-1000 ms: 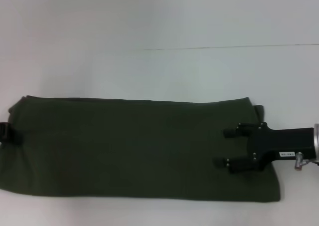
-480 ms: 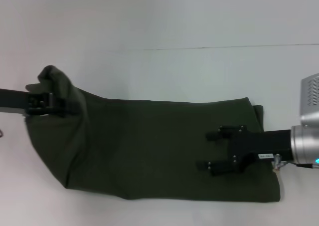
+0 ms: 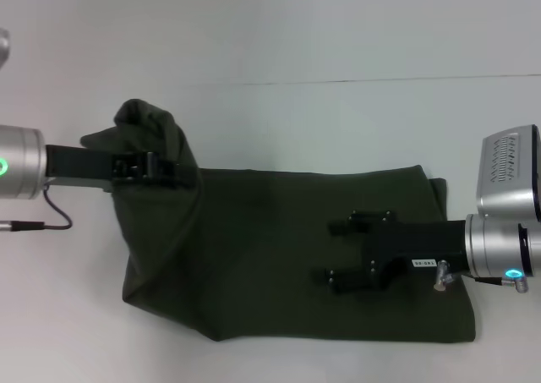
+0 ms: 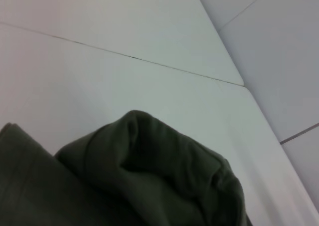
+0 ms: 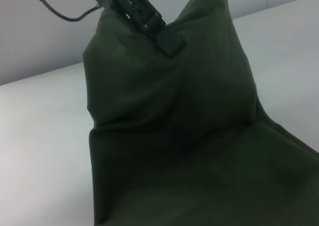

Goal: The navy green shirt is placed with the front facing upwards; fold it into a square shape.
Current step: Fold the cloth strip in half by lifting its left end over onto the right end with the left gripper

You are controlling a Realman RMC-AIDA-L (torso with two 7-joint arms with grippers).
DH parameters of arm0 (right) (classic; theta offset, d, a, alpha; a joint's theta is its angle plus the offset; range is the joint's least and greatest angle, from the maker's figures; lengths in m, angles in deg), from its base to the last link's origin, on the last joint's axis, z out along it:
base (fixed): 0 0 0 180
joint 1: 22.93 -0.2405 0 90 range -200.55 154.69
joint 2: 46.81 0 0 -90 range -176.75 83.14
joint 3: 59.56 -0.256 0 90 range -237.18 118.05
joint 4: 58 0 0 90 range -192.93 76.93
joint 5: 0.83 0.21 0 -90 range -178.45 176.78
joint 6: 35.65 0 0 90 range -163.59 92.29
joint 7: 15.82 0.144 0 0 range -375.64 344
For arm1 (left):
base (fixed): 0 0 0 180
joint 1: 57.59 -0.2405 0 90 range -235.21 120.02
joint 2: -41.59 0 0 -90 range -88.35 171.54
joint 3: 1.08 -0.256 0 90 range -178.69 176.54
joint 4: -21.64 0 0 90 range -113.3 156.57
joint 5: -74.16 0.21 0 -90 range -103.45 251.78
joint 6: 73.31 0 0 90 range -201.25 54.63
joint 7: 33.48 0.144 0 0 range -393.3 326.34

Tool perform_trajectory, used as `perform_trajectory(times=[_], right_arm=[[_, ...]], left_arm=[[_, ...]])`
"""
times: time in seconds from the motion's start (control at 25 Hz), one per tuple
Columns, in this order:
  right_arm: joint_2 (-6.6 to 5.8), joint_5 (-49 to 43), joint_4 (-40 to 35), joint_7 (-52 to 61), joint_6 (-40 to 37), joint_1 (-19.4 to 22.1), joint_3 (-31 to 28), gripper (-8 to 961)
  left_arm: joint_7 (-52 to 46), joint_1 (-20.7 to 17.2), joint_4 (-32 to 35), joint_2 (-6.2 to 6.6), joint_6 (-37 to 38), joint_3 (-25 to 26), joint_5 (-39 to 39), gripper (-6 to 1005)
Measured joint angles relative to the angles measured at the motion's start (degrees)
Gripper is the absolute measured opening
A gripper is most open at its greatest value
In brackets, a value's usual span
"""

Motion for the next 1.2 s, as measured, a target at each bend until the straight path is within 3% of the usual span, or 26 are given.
perform_trajectory(times=[0.2,0.52,0.76,1.2], right_arm=[[-0.30,0.2,-0.1,0.1,0.5,0.8,0.0,929],[-0.88,0.3,-5.4,0.5,-0.4,6.4,-5.6,930],[-1.32,0.3,-7.5,0.5,-2.2,9.3,-9.6,930],[-1.43,0.3,-7.5,0.5,-2.4,10.5,-10.0,929]], left_arm=[[-0.2,0.9,0.0,-1.41,-1.4,-1.3,-1.6,105],[-0.8,2.0,-1.0,-1.85,-2.9,-2.9,-4.0,117],[-1.4,2.4,-2.8,-1.97,-5.2,-9.3,-9.2,127],[-1.1,2.9,-8.5,-2.31,-12.5,-20.9,-19.2,144]])
